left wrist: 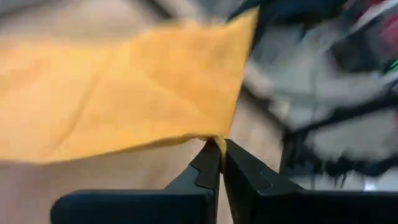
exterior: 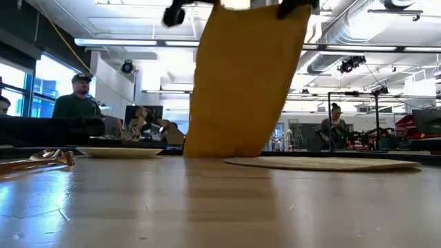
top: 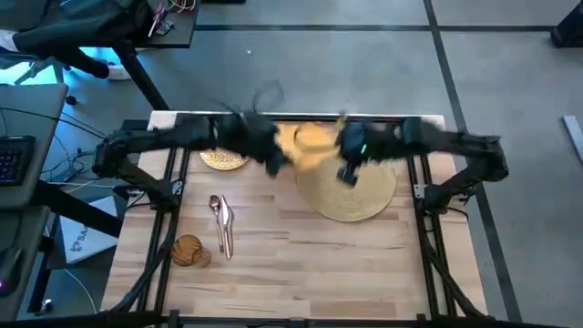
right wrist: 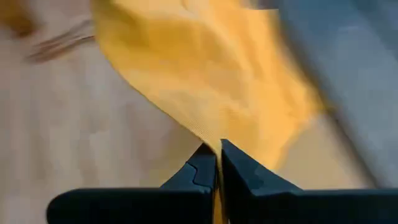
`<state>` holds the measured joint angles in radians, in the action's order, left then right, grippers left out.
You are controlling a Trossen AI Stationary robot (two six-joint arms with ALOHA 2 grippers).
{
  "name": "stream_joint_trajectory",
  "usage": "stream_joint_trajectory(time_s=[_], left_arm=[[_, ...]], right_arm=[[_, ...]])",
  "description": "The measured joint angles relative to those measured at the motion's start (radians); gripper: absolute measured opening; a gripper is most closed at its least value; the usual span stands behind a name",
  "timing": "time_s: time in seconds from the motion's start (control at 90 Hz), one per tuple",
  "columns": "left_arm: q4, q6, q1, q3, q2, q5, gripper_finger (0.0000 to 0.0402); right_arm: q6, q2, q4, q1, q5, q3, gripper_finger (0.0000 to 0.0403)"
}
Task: Set table place
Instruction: Fold the yellow table napkin on the table
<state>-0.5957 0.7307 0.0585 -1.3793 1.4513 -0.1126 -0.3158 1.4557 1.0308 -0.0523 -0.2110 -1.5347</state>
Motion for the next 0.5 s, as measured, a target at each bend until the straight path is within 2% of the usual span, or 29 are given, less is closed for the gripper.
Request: stream_joint_trajectory(time_s=[0.133, 0.267, 0.4, 0.5], left_arm=[[0.08, 0.183, -0.135, 0.152, 0.001, 0.009, 0.0], [0.174, 0.36, -0.233, 0.259, 0.0, -0.021, 0.0], [0.234, 0.461, -0.29, 0.329, 0.0, -0.025, 0.0], [0.229, 0.473, -0.288, 0.352, 0.0, 0.035, 0.0]], right_arm=[[-0.159, 0.001, -0.227, -0.117, 0.155, 0.225, 0.0], [-0.315, 0.001, -0.457, -0.201, 0.324, 0.375, 0.0], [-0.389, 0.0, -0.512, -0.24, 0.334, 0.423, 0.0], [-0.385, 0.0, -0.468, -0.21, 0.296, 0.425, 0.0]])
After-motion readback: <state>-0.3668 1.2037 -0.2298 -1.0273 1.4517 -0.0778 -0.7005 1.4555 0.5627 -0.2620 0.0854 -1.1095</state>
